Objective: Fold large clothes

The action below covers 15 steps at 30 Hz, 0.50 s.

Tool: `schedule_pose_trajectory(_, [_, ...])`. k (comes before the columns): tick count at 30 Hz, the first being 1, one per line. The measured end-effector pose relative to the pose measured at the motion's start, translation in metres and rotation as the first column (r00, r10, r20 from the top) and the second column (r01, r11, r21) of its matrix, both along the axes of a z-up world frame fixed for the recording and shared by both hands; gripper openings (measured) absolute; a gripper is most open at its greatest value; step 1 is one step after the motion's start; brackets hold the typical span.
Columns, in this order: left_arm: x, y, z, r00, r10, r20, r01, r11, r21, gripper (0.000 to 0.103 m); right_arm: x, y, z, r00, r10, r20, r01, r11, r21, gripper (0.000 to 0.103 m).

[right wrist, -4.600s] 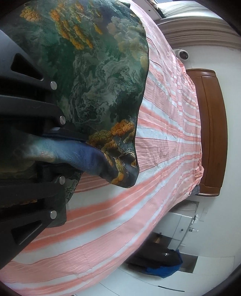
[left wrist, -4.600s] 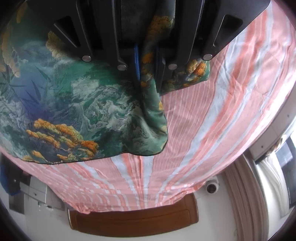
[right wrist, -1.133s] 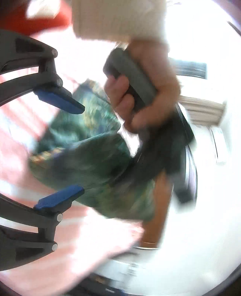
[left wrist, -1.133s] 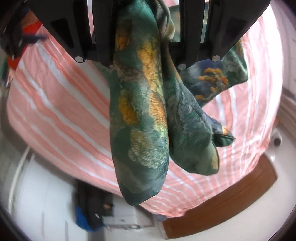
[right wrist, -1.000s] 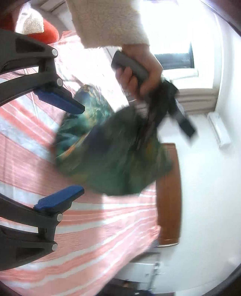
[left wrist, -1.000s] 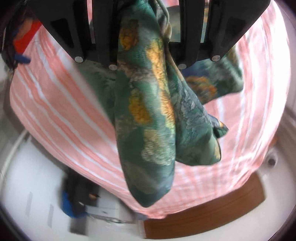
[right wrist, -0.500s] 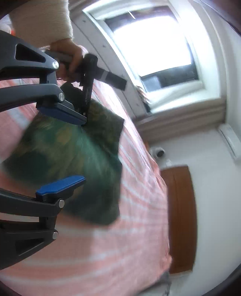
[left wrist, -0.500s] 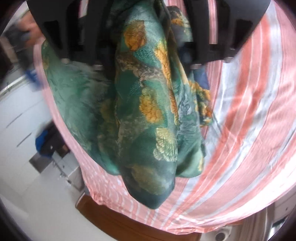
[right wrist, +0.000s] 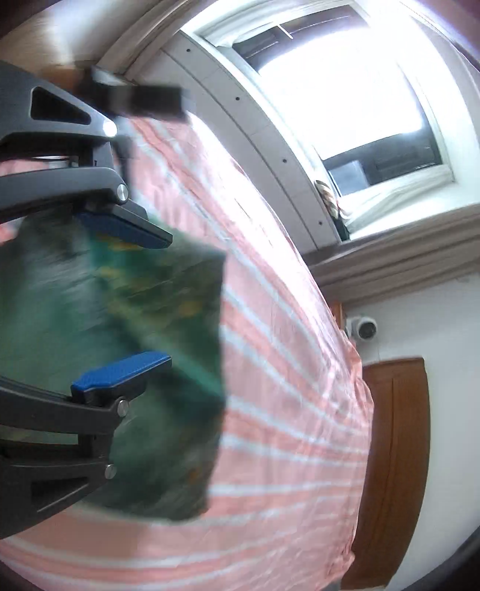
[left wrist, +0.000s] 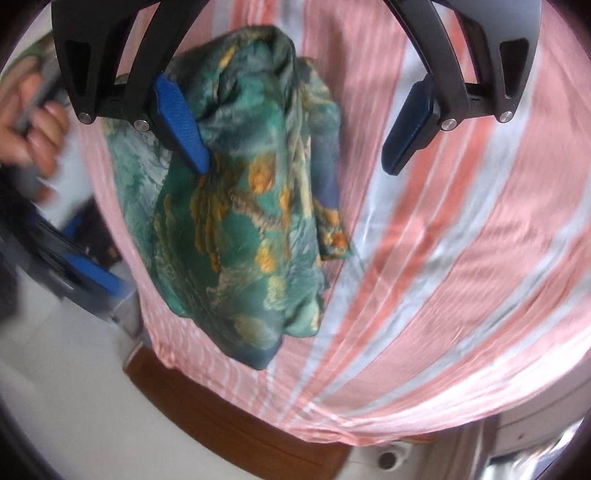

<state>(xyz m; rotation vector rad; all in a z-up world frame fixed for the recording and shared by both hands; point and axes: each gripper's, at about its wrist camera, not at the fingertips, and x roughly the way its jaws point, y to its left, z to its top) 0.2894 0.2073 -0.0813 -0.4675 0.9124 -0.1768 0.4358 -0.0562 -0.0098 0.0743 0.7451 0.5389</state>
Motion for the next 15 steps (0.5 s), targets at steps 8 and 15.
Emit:
schedule_pose_trajectory(8, [0.012,0.006,-0.030,0.997,0.044,-0.062,-0.043,0.999,0.022,0.090,0.080,0.079,-0.140,0.986,-0.068,-0.149,0.036,0.978,-0.207,0.059])
schedule_pose_trajectory(15, [0.015,0.015,-0.027,0.998,0.022,-0.054,-0.022,1.000,0.003,0.091,0.047,0.044,-0.071,0.983,-0.069,-0.173,0.056,0.996,-0.076,0.061])
